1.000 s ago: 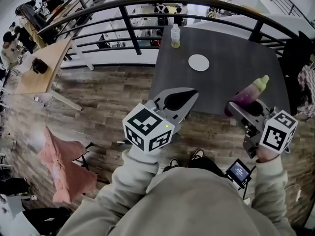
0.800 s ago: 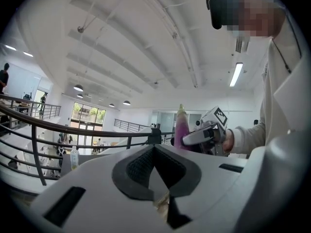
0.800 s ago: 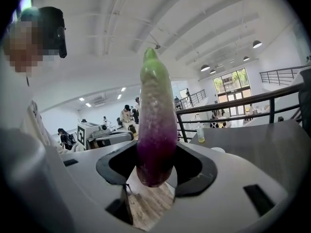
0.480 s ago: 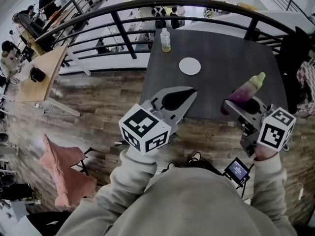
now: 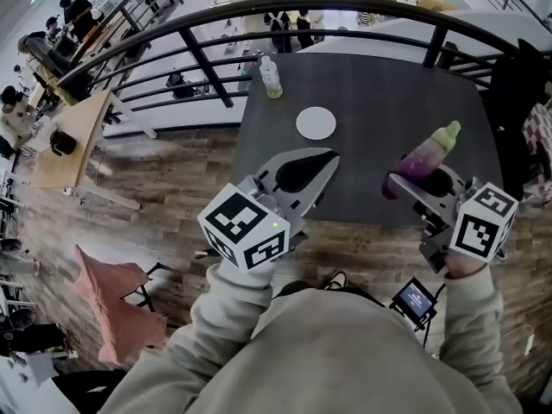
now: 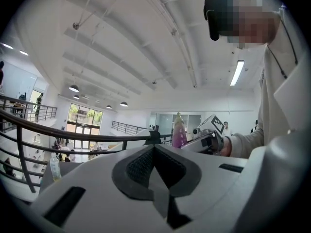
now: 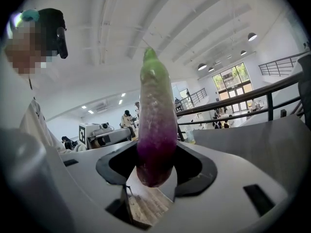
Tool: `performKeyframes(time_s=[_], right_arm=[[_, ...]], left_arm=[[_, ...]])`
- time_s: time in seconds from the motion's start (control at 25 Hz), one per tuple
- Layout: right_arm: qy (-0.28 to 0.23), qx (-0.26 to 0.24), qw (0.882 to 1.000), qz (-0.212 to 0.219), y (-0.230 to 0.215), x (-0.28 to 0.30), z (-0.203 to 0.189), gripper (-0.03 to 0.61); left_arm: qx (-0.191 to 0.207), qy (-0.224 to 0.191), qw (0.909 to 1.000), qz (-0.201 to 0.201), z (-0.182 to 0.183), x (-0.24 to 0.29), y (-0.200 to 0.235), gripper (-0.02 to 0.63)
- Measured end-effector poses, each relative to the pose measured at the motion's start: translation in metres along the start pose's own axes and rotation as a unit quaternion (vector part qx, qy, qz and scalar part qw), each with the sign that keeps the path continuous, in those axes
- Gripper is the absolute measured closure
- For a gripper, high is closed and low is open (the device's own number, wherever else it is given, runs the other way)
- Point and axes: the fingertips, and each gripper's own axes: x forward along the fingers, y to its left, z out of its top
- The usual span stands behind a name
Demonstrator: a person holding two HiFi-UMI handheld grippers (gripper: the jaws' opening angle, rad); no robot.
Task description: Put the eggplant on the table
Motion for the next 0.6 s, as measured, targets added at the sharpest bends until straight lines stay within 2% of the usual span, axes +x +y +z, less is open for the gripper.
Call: performKeyframes(time_s=[0.24, 0.6], right_arm=[[0.001, 0.011, 1.0, 0.017, -0.034, 0.005, -0.004, 0.344], [0.002, 0.009, 0.999, 0.032, -0.059, 0.042, 0.016, 0.344]], left_arm=[[0.015, 0.023, 0.9995, 0.015, -0.018, 0.026, 0.011, 0.609], [0.02, 0.018, 0.9992, 0.029, -0.008, 0.043, 0.056, 0.609]])
